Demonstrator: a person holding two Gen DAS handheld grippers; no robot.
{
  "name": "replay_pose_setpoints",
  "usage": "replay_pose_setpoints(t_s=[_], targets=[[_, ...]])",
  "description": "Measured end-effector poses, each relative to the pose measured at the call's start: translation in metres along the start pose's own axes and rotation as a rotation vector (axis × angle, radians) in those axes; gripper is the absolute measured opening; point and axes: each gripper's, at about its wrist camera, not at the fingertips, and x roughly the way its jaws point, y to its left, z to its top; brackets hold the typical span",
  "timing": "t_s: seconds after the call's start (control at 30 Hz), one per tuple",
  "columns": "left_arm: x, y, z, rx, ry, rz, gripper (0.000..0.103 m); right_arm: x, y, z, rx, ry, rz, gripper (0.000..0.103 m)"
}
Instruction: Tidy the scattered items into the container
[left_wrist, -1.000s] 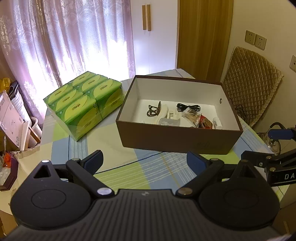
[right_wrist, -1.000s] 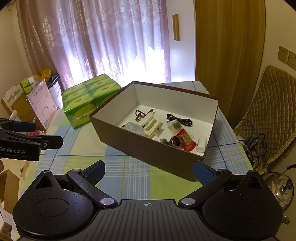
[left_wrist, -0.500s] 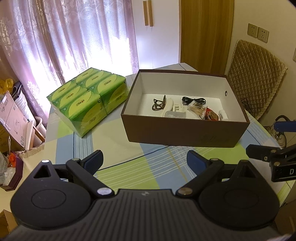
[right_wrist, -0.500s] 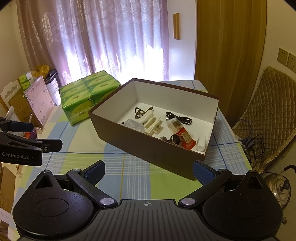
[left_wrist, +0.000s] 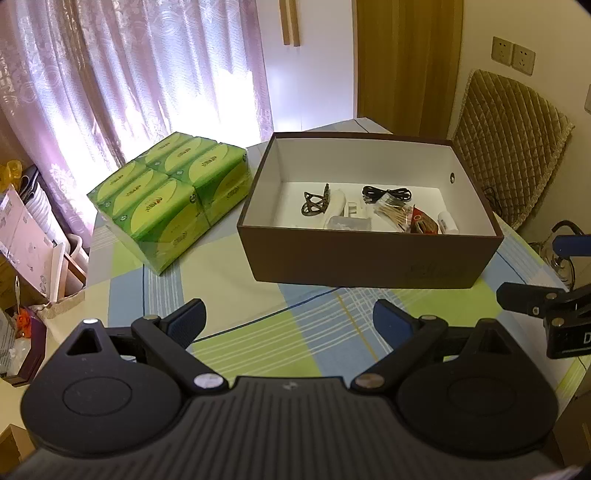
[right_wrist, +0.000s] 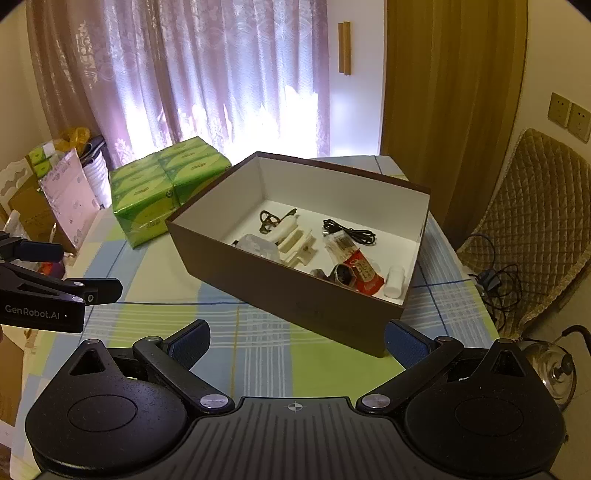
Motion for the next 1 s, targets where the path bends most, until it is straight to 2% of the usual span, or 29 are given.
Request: replay_pose_setpoints(t_s=[0.27,1.0], targets=[[0.011,-0.004,0.0,0.014,0.018,-0.003,0.099,0.006,-0.004,-0.002,0.005,0.017,-0.009,0.103],[0.022,-0.017,0.005,0.017,0.046,0.018,0.099,0.017,-0.02,-0.002,0.004,0.038,0.009,0.103]])
